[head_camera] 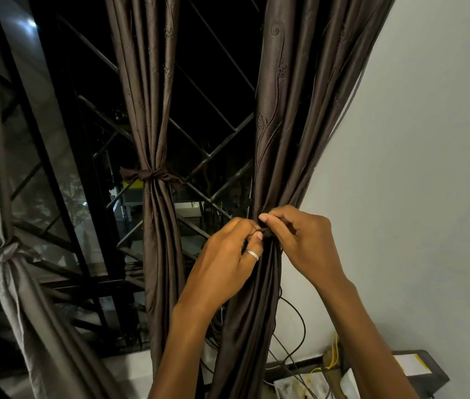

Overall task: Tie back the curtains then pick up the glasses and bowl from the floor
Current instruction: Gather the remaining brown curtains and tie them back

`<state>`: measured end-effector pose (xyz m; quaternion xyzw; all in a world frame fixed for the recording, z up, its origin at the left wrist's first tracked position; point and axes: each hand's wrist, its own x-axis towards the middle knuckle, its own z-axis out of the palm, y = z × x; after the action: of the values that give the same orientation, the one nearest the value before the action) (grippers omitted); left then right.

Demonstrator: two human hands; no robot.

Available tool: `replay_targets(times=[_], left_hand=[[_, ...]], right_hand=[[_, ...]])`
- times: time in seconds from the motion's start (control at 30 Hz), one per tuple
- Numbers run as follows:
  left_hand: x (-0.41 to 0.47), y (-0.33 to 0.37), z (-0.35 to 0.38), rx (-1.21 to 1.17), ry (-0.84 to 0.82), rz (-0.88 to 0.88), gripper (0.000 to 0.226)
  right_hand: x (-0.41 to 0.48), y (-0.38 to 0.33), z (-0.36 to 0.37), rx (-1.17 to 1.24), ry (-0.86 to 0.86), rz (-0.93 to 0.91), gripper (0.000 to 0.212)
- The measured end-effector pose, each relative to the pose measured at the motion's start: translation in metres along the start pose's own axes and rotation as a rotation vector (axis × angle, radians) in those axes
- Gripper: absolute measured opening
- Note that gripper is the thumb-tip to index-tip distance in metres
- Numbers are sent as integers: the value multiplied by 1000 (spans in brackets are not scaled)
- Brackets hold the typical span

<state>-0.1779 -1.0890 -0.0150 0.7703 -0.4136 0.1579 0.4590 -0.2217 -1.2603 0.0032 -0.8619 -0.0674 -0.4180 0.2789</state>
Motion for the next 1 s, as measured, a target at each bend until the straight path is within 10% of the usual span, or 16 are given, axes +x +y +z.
replay_targets(times=[0.33, 0.7, 1.0], left_hand=[[1, 3, 3, 39, -29, -25, 14], [2, -3, 10, -54, 39, -36, 12], [3, -2, 14, -159, 92, -109, 14]], right_hand=[[-9, -3, -7, -256, -418, -44, 17], [-17, 10, 1, -144, -263, -95, 7], [-24, 10, -1, 140, -95, 0, 45]])
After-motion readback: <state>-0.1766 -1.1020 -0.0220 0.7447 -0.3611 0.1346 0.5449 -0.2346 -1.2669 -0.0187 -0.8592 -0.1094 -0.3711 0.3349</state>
